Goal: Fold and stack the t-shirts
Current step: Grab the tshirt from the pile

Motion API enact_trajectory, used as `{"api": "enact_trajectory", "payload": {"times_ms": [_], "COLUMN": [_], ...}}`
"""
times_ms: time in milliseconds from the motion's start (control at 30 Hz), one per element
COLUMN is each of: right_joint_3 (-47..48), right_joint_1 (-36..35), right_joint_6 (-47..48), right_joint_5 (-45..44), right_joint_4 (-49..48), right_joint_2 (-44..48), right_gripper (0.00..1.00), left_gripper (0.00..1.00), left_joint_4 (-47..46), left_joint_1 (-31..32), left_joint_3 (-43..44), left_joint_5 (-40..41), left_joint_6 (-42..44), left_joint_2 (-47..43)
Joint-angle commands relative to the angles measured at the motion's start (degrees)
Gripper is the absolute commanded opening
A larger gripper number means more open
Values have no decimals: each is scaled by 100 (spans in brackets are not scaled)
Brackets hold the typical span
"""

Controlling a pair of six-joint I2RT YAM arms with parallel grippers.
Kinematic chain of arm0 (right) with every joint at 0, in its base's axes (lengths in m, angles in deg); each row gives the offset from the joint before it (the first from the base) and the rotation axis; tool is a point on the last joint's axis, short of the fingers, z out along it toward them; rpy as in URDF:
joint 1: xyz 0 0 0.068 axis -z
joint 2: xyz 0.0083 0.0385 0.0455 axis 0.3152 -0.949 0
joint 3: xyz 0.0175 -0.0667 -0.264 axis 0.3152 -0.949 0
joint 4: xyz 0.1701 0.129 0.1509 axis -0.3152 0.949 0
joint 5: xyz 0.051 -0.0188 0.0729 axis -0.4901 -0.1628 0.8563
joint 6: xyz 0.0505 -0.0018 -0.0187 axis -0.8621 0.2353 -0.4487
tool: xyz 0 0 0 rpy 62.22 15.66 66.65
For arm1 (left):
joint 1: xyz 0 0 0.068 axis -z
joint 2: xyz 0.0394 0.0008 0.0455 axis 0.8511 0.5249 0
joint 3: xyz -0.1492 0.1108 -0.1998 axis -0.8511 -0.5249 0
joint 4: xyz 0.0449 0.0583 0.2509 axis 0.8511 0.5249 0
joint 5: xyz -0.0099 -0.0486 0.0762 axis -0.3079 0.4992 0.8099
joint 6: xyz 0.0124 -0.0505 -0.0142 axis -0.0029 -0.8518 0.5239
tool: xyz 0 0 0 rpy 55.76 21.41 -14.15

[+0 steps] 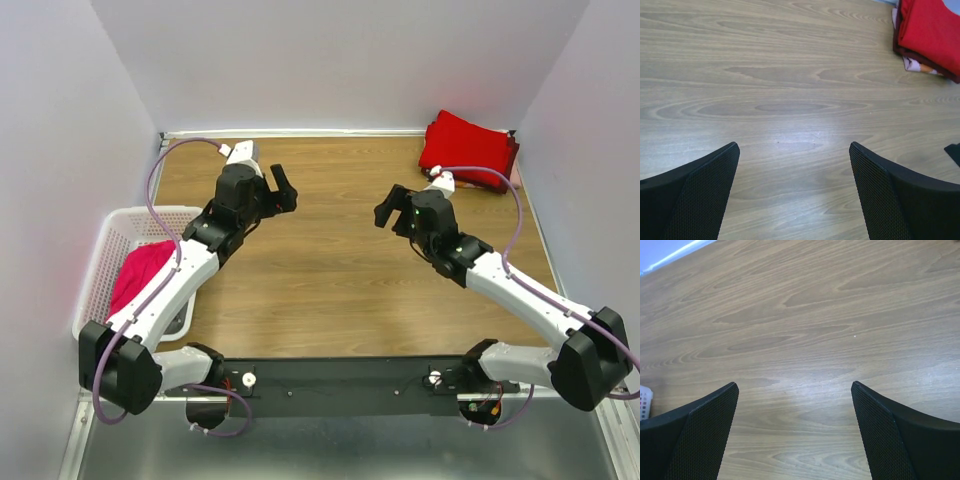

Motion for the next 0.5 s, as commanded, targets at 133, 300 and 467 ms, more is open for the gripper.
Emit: {"api": "enact_trajectory", "payload": {"times_ms": [133,300,467], "right_joint_3": [242,453,462], "right_joint_1": [7,7,7], "right_joint_6": [373,417,382], "right_joint_5": [332,727,904], "right_joint_4": [160,230,248], "right_joint_2": [-279,-560,-736], "right_gripper": [100,100,100], "left_gripper": [98,98,98], "left_joint_4": [942,2575,3649], "left_joint_1": [-30,-598,-2020], "left_joint_3": [927,1736,1817], "left_joint_5": [1306,2562,2739], "left_joint_6": [-487,-1433,-1674], "left_joint_2": [42,358,569]}}
